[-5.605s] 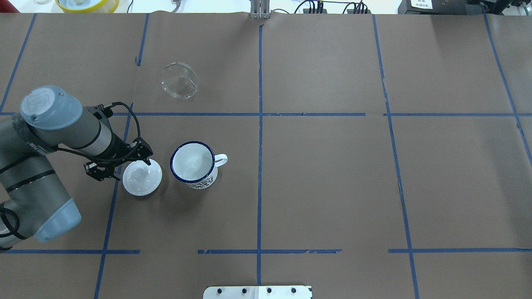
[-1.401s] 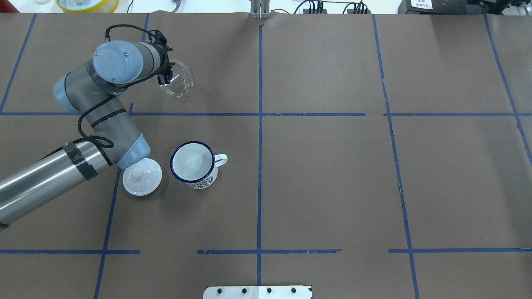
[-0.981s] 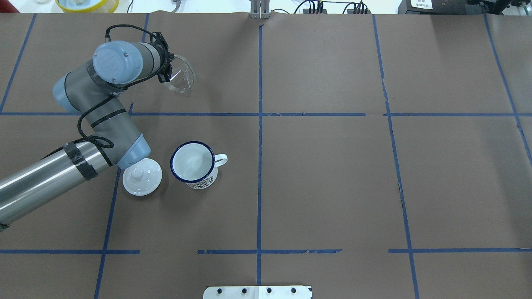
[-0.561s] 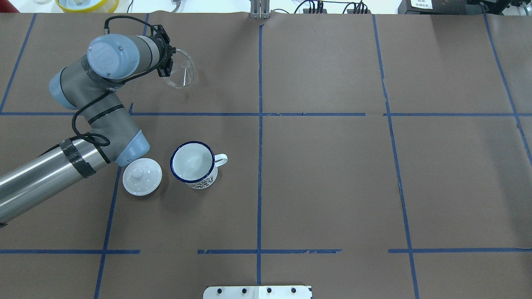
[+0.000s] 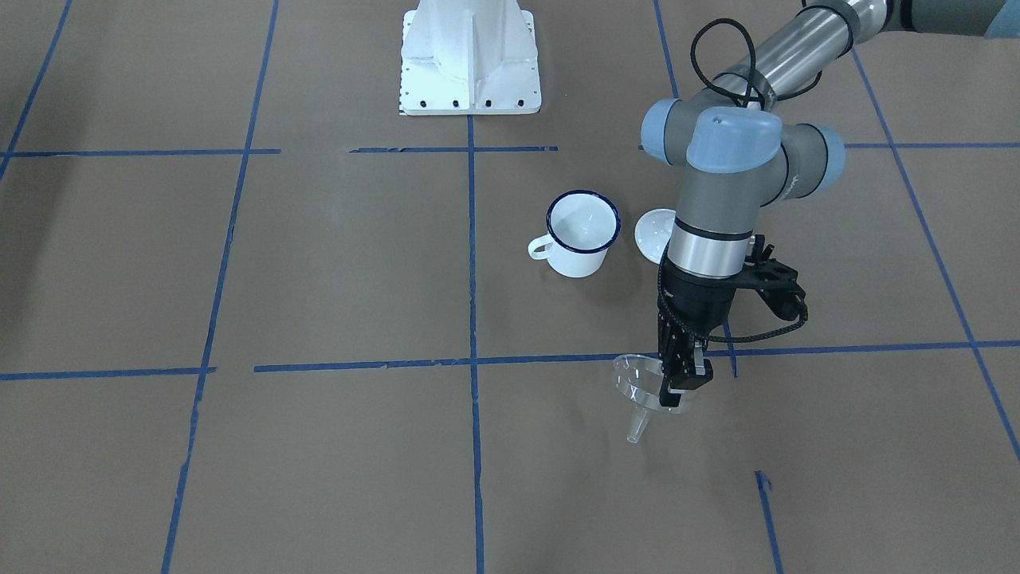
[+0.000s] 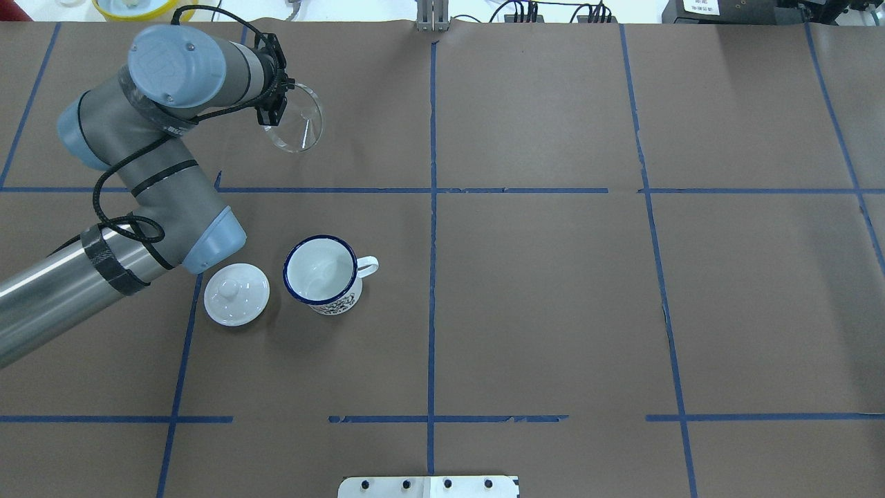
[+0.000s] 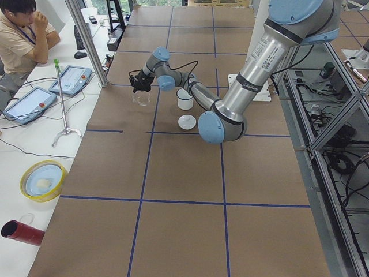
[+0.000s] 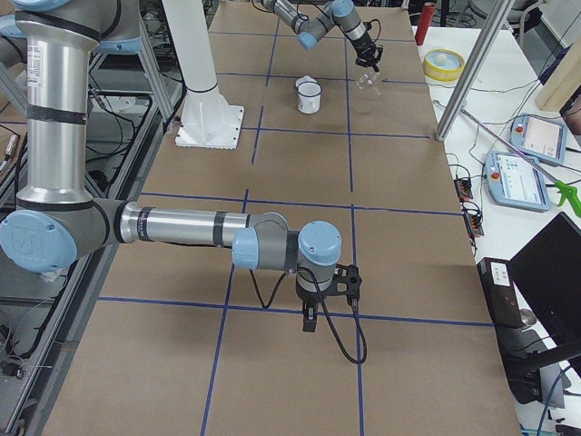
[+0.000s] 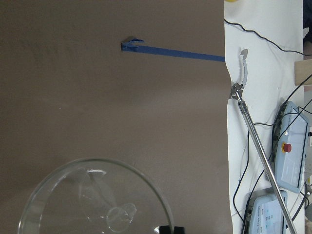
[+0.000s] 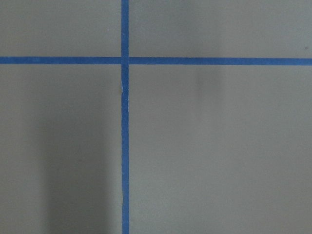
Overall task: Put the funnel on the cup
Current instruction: 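Carry the funnel over the open mug with the left gripper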
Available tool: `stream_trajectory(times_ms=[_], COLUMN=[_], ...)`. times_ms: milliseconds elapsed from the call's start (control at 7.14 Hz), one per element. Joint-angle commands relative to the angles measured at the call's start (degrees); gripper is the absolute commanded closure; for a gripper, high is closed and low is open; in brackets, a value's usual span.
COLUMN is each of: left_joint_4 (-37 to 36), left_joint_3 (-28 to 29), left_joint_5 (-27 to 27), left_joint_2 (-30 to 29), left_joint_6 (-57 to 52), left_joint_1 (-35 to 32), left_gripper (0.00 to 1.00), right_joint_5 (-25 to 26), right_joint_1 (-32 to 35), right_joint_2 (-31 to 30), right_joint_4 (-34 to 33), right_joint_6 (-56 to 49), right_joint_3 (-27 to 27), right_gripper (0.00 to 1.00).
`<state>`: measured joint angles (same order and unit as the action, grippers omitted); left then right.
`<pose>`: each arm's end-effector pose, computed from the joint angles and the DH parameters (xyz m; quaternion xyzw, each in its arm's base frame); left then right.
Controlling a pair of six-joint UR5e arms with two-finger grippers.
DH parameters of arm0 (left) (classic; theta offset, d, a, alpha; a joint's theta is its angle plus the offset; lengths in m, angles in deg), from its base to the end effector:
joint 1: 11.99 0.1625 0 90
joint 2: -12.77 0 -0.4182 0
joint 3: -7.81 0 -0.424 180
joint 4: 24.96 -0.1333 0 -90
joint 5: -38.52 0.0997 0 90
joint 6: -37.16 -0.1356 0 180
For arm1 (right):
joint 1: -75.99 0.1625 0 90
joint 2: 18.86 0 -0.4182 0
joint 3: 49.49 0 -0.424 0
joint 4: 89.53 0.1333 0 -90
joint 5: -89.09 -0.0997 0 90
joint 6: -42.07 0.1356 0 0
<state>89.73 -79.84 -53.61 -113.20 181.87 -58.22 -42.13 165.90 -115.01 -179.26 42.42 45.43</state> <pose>0.4375 -0.6422 0.2525 -0.0522 0.4846 -0.6677 0.5627 0.0432 -0.4771 0.6910 -0.0092 -0.3520 0.0051 0.9360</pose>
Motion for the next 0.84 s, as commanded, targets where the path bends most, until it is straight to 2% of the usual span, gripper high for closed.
stream_trajectory(times_ms=[0, 420, 701], left_joint_4=[-12.7, -30.7, -38.7], left_joint_3=[-9.2, -20.0, -21.0], left_joint_5=[-3.7, -7.2, -9.2], left_joint_2=[0.0, -1.3, -3.9], left_joint_6=[-3.5, -5.8, -5.4], left_joint_1=[0.3, 1.9, 6.7], left_gripper=[1.00, 1.00, 1.00], right_joint_5=[0.0, 0.0, 0.0], right_joint_1=[0.0, 0.0, 0.0], right_joint_2=[0.0, 0.0, 0.0], right_joint_4=[0.0, 0.0, 0.0], right_joint_6=[0.0, 0.0, 0.0], right_joint_3=[0.0, 0.0, 0.0], right_gripper=[0.00, 0.00, 0.00])
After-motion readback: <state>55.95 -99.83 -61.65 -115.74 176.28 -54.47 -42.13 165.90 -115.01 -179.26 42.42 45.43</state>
